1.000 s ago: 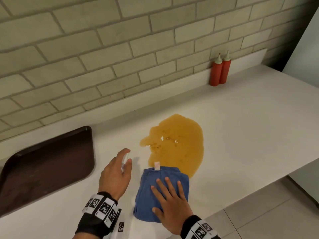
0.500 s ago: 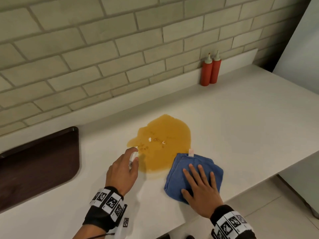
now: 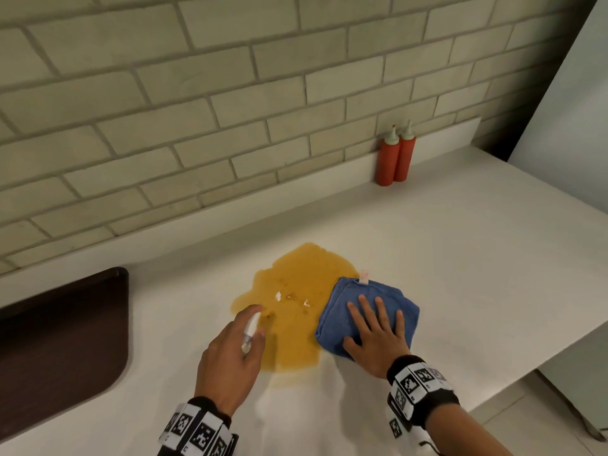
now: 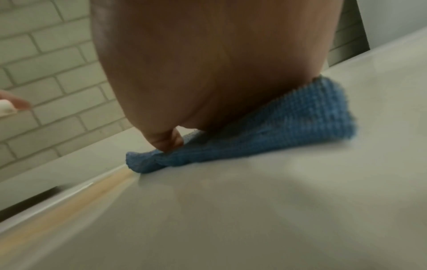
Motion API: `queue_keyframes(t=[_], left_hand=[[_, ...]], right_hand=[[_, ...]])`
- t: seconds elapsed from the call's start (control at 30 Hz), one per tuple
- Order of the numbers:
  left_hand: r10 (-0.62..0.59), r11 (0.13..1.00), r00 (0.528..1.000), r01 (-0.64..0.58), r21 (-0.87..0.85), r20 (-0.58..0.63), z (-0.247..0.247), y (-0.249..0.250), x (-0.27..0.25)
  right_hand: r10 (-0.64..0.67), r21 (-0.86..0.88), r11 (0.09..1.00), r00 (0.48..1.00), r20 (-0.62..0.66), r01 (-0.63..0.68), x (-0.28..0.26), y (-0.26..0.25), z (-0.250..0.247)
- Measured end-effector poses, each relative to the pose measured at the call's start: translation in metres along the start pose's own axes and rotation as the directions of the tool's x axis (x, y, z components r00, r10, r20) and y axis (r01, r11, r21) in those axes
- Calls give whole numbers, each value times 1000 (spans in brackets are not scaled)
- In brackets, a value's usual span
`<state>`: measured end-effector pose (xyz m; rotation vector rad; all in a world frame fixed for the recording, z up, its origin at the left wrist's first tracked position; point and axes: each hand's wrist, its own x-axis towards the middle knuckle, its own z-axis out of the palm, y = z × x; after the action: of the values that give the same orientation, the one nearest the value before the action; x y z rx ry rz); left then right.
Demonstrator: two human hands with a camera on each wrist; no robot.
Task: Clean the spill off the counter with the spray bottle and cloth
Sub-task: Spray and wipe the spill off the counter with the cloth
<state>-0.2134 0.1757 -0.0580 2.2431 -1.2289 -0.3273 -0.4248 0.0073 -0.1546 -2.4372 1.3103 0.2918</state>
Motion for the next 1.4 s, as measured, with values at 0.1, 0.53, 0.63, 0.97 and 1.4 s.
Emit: queue_keyframes(t=[0.1, 0.53, 0.63, 0.97, 1.4], left_hand=[[-10, 1000, 1000, 10, -11, 8, 0, -3, 6], [-47, 988, 999, 44, -146, -17, -11, -13, 58], [-50, 985, 998, 46, -164, -23, -10, -20, 68], [-100, 981, 995, 95, -166, -22, -18, -42, 82], [-150, 970, 988, 143, -199, -23, -29, -55, 64]], right_hand=[[0, -17, 1000, 1000, 1, 0, 22, 2, -9], [-15, 0, 1000, 999, 47, 15, 126, -16, -60], [-14, -10, 1000, 998, 68, 15, 150, -29, -74], [-119, -198, 967, 969, 217, 163, 178, -94, -82], [-242, -118, 955, 947, 211, 271, 136, -99, -58]])
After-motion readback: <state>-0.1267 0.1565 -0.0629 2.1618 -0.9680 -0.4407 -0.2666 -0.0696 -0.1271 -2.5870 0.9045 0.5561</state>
